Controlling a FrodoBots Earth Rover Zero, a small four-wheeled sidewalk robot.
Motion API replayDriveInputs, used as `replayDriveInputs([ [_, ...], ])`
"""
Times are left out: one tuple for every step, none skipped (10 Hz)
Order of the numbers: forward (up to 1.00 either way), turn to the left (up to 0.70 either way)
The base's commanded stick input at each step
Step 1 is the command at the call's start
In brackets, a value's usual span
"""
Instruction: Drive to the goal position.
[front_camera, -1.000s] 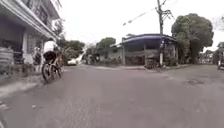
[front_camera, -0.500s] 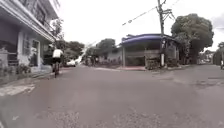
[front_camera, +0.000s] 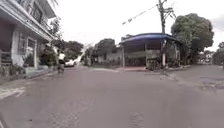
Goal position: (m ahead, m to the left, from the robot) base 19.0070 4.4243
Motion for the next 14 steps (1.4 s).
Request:
replayDriveInputs([
  [0.70, 0.00],
  [0.70, 0.00],
  [0.70, 0.00],
  [0.70, 0.00],
  [0.70, 0.00],
  [0.70, 0.00],
  [0.70, 0.00],
  [0.70, 0.00],
  [0.70, 0.00],
  [0.70, 0.00],
  [0.70, 0.00],
  [0.70, 0.00],
  [0.70, 0.00],
  [0.70, 0.00],
])
